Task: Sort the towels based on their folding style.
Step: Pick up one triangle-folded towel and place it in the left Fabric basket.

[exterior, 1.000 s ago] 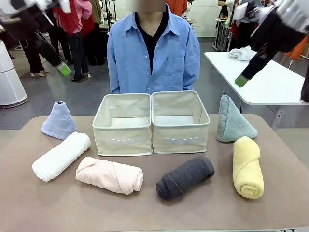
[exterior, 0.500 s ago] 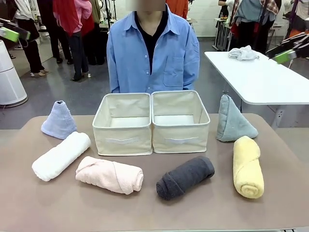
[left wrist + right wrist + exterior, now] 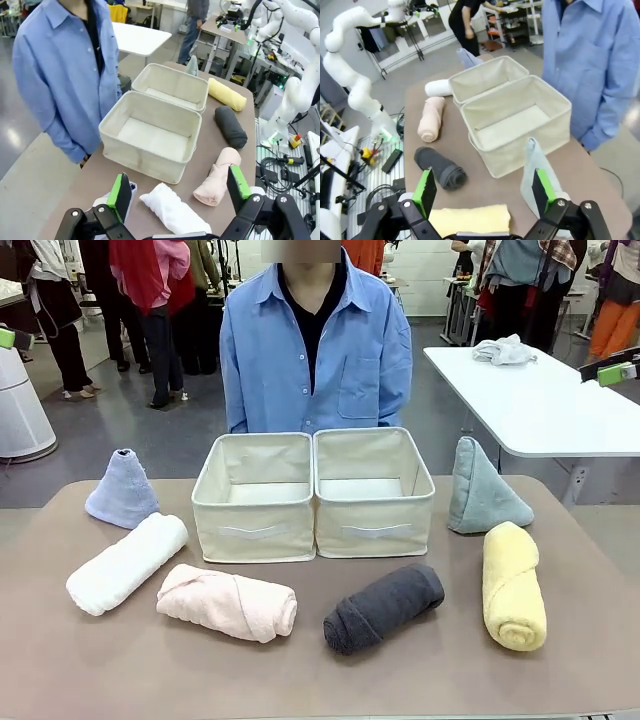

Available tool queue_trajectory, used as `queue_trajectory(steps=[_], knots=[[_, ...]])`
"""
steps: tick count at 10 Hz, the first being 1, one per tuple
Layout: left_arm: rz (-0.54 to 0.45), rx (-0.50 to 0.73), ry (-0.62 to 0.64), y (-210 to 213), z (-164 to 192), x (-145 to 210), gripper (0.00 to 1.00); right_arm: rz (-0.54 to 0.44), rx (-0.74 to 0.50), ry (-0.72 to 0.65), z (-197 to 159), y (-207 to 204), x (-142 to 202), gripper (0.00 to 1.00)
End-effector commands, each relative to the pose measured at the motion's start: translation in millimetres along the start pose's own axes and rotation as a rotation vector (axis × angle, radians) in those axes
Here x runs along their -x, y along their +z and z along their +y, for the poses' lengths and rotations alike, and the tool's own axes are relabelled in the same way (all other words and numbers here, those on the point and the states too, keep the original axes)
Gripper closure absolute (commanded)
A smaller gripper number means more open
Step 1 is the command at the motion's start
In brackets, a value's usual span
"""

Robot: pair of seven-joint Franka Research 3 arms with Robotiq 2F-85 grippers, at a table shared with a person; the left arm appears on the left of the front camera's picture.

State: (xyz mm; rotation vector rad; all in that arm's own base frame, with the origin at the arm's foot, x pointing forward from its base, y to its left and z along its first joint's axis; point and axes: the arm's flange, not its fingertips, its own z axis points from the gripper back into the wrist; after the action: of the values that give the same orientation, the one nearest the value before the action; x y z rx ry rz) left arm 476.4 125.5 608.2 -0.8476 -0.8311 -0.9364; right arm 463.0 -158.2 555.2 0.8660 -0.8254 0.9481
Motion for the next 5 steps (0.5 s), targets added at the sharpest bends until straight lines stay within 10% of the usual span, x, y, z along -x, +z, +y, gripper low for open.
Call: queue_trajectory(steps=[1,5], knots=[[0.022,-0.082,0.012,7.4,-8.8,6.2,0.00,-0.005,0.032,0.025,11.3,1.3,-5.8,0.00],[0.129,-0.199,0.042,24.1,-12.1,15.6,0.00,0.036,0.042,0.041,25.3,6.2,-9.1,0.00]])
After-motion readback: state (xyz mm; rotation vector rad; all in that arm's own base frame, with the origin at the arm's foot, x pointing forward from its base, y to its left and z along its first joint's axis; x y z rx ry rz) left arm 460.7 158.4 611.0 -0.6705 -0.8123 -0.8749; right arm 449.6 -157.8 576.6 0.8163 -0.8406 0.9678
